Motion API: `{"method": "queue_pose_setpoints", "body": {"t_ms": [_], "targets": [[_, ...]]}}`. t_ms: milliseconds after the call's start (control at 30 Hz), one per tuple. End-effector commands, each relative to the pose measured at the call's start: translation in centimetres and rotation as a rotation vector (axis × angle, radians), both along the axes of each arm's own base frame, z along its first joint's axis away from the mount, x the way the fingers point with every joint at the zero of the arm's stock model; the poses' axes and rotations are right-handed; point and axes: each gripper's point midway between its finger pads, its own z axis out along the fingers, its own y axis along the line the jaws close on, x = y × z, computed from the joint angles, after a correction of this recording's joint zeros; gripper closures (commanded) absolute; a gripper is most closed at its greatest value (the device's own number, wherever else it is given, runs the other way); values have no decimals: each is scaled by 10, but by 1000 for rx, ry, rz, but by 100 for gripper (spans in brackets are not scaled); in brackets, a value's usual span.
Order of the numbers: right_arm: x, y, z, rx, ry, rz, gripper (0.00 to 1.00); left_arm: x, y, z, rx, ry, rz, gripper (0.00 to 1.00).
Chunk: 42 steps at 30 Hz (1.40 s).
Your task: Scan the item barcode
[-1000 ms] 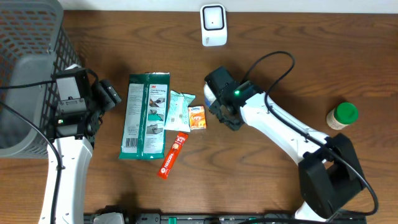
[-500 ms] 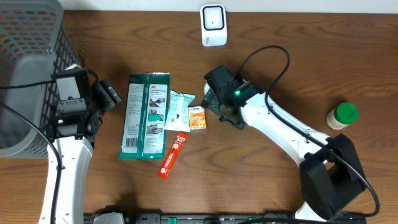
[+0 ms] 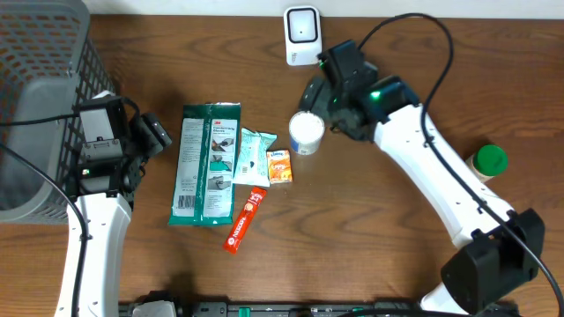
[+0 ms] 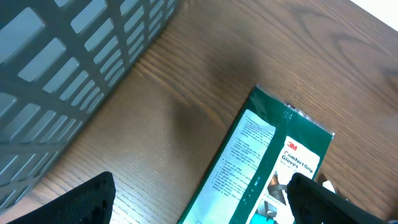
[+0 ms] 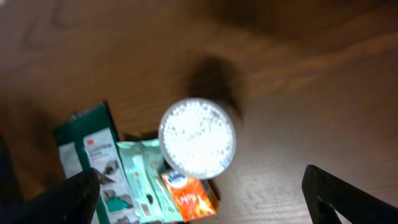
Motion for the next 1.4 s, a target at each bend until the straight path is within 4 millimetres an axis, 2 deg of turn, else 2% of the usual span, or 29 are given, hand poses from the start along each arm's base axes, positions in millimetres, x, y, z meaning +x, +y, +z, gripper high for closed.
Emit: {"method": "queue_pose_setpoints", "body": {"t_ms": [0,167,300,433,533,700,900,1033,1100,1167,1200,1267,1300,1367], "targets": [[2,0,3,19,1,-25,1,3,4,14,10,-34,16,12],[5,5,-22,3,47,-62,1,3,4,14,10,-34,16,12],[10,14,-52,12,102,-109,1,3,4,14,10,-34,16,12],[5,22,-85,24,196,-126,1,3,4,14,10,-33,16,12],[2,25,-102,4,230,-119,1,3,4,14,10,-34,16,12],[0,31,-108,-3,235,-102,1,3,4,14,10,-33,16,12],[-9,29,-110,-72,244,32,1,3,4,14,10,-33,16,12],[-5,21,-95,-121,201,126,3,3,4,14,10,-33,16,12],[2,19,-77,-134,152,192,16,3,4,14,10,-33,16,12],[9,19,-50,-135,94,250,21,3,4,14,10,-33,16,12],[11,22,-35,-135,62,293,27,3,4,14,10,-33,16,12],[14,28,-9,-130,7,363,27,3,4,14,10,-33,16,12],[16,37,4,-109,-24,415,27,3,4,14,10,-33,16,12],[17,55,20,-54,-71,473,33,3,4,14,10,-33,16,12]]}}
